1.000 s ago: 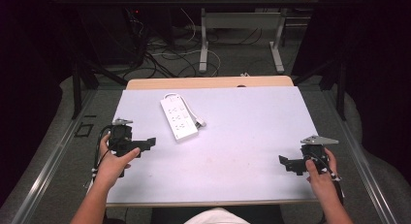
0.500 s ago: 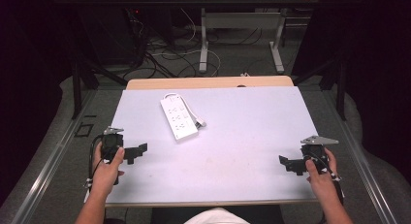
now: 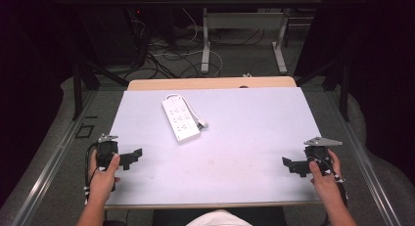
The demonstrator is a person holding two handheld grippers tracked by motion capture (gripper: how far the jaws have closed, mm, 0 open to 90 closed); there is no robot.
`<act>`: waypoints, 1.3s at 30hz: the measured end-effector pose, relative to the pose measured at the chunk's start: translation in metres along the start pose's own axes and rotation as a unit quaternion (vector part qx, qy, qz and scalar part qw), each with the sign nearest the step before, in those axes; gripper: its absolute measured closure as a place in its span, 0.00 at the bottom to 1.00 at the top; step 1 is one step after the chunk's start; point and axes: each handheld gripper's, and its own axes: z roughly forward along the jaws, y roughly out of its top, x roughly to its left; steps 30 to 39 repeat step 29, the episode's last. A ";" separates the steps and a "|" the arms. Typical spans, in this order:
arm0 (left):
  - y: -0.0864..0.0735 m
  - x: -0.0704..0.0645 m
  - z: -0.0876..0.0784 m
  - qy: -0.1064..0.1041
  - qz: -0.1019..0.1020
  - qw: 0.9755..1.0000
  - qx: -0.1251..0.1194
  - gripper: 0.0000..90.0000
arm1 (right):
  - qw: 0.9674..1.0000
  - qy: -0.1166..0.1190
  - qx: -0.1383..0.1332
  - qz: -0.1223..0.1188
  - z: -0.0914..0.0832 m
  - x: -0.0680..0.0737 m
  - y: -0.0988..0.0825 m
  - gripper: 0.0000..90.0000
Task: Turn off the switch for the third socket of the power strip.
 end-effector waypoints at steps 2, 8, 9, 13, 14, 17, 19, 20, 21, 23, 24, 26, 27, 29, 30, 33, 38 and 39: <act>-0.002 0.002 0.001 0.005 0.003 1.000 -0.002 0.00 | 1.000 0.000 0.002 0.000 0.001 0.000 0.000 0.00; -0.006 0.009 0.004 0.011 0.000 1.000 -0.002 0.00 | 1.000 -0.001 0.004 -0.005 0.002 -0.001 -0.001 0.00; -0.006 0.009 0.005 0.012 -0.002 1.000 -0.003 0.00 | 1.000 -0.001 0.006 -0.005 0.003 -0.001 -0.001 0.00; -0.008 0.012 0.006 0.014 -0.004 1.000 0.002 0.00 | 1.000 0.000 0.006 -0.001 0.004 0.000 -0.002 0.00; -0.008 0.013 0.006 0.014 -0.005 1.000 0.001 0.00 | 1.000 0.001 0.006 -0.002 0.004 0.000 -0.002 0.00; -0.008 0.014 0.006 0.012 -0.006 1.000 -0.001 0.00 | 1.000 0.000 0.008 -0.001 0.005 0.000 -0.002 0.00; -0.009 0.015 0.005 0.013 -0.008 1.000 -0.001 0.00 | 1.000 0.001 0.009 -0.003 0.005 -0.001 -0.002 0.00; -0.009 0.015 0.006 0.009 -0.009 1.000 -0.004 0.00 | 1.000 0.001 0.009 -0.003 0.005 -0.001 -0.003 0.00; -0.009 0.016 0.005 0.009 -0.010 1.000 -0.003 0.00 | 1.000 0.000 0.009 -0.002 0.005 -0.001 -0.003 0.00; -0.008 0.016 0.005 0.009 -0.011 1.000 0.001 0.00 | 1.000 0.002 0.010 -0.002 0.006 -0.001 -0.003 0.00; -0.008 0.016 0.005 0.009 -0.014 1.000 -0.003 0.00 | 1.000 0.002 0.010 -0.002 0.006 -0.001 -0.003 0.00; -0.007 0.016 0.004 0.006 -0.013 1.000 0.006 0.00 | 1.000 0.002 0.011 -0.001 0.007 -0.001 -0.003 0.00; -0.007 0.016 0.004 0.007 -0.011 1.000 0.006 0.00 | 1.000 0.002 0.012 -0.001 0.007 -0.001 -0.003 0.00; -0.007 0.015 0.005 0.011 -0.014 1.000 -0.004 0.00 | 1.000 0.003 0.012 0.001 0.008 -0.002 -0.003 0.00; -0.007 0.015 0.005 0.011 -0.014 1.000 -0.004 0.00 | 1.000 0.003 0.012 0.001 0.008 -0.002 -0.003 0.00; -0.007 0.015 0.005 0.011 -0.014 1.000 -0.004 0.00 | 1.000 0.003 0.012 0.001 0.008 -0.002 -0.003 0.00; -0.007 0.015 0.005 0.011 -0.014 1.000 -0.004 0.00 | 1.000 0.003 0.012 0.001 0.008 -0.002 -0.003 0.00; -0.007 0.015 0.005 0.011 -0.014 1.000 -0.004 0.00 | 1.000 0.003 0.012 0.001 0.008 -0.002 -0.003 0.00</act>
